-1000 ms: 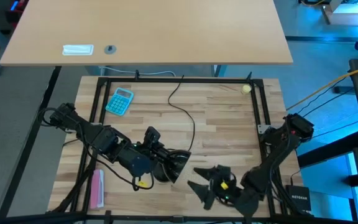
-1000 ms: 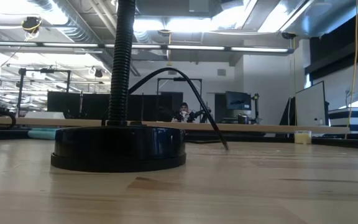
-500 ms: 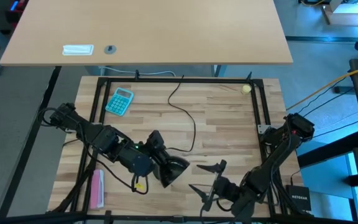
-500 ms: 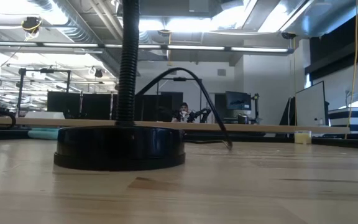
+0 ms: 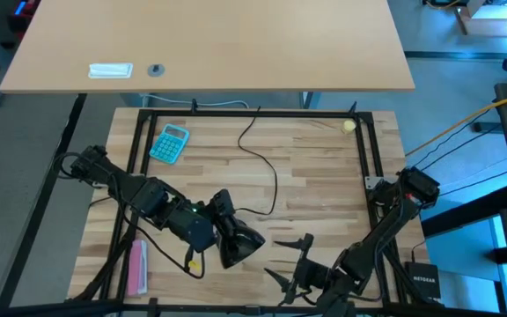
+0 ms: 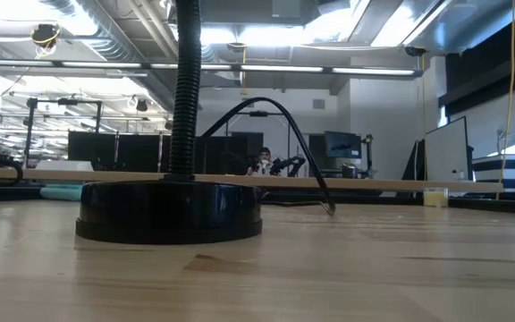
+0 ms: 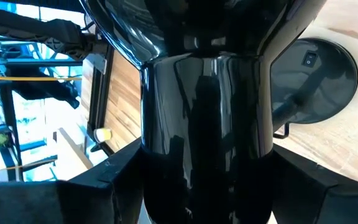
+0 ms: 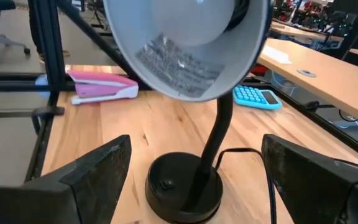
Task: Screw lightbulb
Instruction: Remove the lightbulb from the black lamp
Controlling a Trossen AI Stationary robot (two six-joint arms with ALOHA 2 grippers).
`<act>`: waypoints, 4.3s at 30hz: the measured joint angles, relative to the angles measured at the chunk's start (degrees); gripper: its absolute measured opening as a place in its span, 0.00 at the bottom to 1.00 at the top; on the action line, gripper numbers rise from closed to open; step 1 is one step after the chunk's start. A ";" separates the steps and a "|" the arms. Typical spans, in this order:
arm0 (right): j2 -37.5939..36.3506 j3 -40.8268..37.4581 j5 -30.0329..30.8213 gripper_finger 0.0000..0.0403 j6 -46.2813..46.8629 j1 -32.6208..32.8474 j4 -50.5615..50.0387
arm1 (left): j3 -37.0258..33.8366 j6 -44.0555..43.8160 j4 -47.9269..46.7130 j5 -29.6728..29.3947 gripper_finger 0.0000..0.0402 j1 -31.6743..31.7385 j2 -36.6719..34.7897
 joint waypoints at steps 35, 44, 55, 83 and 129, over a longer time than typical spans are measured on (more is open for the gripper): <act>-5.83 -2.82 -0.53 0.90 27.54 -5.44 11.18 | -0.07 -26.28 0.08 -1.75 0.62 0.00 0.00; -7.37 -5.86 -4.22 0.90 37.12 -7.79 15.79 | -0.07 -28.88 0.17 -1.67 0.62 0.64 0.00; -6.96 -5.88 -8.28 0.79 29.85 -10.25 25.52 | -0.07 -29.30 0.25 -1.60 0.62 1.11 0.00; -6.94 -5.88 -12.00 0.42 7.48 -12.22 23.36 | -0.04 -27.83 -0.45 -1.64 0.62 1.14 -0.11; -5.52 -5.84 -11.89 0.63 -27.95 -13.55 26.90 | 0.00 -27.67 0.14 -1.59 0.62 1.16 0.00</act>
